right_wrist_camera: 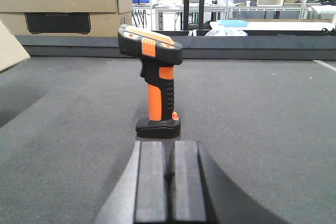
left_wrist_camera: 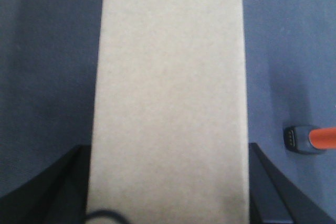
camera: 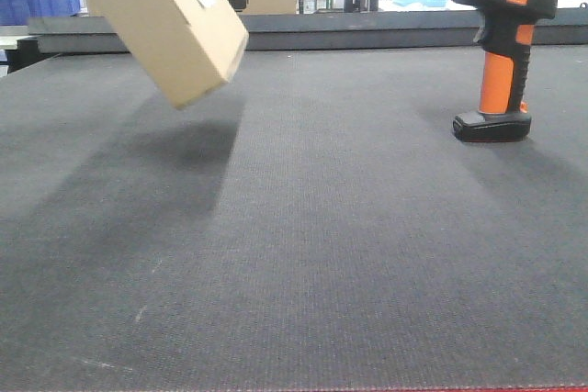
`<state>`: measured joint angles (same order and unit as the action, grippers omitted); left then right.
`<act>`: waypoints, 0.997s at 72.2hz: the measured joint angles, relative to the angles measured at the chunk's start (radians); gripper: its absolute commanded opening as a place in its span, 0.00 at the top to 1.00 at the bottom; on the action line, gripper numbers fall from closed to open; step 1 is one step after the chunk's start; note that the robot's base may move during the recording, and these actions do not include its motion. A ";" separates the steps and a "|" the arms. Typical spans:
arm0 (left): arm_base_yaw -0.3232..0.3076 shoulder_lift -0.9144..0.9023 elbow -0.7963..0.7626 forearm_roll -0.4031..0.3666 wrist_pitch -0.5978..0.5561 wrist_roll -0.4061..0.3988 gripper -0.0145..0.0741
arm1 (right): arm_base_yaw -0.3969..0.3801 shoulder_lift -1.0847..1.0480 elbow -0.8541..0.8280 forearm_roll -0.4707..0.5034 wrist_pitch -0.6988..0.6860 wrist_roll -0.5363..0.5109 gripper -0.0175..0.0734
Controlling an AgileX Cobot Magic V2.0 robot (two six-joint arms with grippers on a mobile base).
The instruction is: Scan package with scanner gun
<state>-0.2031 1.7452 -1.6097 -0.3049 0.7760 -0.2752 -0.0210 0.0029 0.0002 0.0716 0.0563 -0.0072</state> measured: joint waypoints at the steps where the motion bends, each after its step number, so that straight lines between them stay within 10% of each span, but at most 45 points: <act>1: -0.003 0.001 0.008 0.000 -0.009 -0.007 0.96 | 0.000 0.000 0.000 0.000 0.000 0.000 0.99; 72: -0.029 0.002 0.139 -0.033 -0.146 -0.021 0.96 | 0.000 0.106 -0.172 -0.008 0.015 0.000 0.99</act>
<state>-0.2318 1.7475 -1.4704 -0.3382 0.6304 -0.2958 -0.0210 0.1087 -0.1715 0.0640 0.0711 -0.0072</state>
